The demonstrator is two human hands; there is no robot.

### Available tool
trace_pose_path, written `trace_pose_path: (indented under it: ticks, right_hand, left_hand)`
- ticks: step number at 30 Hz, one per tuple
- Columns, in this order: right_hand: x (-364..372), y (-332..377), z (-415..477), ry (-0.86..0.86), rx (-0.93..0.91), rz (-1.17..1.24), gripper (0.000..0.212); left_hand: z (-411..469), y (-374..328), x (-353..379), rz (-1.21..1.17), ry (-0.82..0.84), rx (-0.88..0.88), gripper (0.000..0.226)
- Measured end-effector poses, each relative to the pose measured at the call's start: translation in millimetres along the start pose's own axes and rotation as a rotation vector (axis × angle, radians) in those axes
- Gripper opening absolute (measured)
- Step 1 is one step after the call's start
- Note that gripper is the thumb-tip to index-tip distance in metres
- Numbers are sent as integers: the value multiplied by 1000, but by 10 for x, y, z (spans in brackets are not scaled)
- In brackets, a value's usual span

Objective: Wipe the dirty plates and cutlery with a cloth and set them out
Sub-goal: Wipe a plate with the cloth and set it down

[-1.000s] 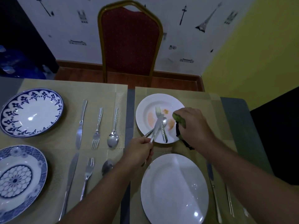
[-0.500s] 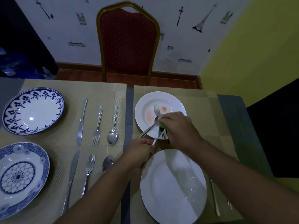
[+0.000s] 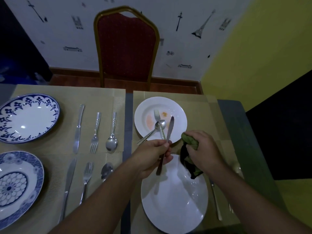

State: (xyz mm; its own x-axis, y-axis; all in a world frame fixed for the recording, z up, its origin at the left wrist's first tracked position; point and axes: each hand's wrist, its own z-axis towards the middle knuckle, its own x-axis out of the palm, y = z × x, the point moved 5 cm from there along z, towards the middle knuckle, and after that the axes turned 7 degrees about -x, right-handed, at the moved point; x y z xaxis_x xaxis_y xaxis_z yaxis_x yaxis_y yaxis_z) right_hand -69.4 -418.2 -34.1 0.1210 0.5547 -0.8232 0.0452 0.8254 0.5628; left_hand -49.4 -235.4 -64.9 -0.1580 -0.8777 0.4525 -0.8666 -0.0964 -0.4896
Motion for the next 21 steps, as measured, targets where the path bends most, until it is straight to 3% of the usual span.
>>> trace_pose_path:
  ticks: [8, 11, 17, 21]
  right_hand:
    - [-193, -216, -167, -38, 75, 67, 43]
    - [-298, -357, -175, -38, 76, 98, 42]
    - [-473, -596, -224, -56, 75, 153, 43]
    - [-573, -856, -279, -59, 66, 216, 43]
  left_hand:
    - [-26, -117, 224, 387, -237, 231, 12]
    - [-70, -115, 442, 454, -212, 253, 11]
    - [-75, 41, 872, 326, -86, 144, 40]
    - [22, 170, 1113, 313, -156, 242, 4]
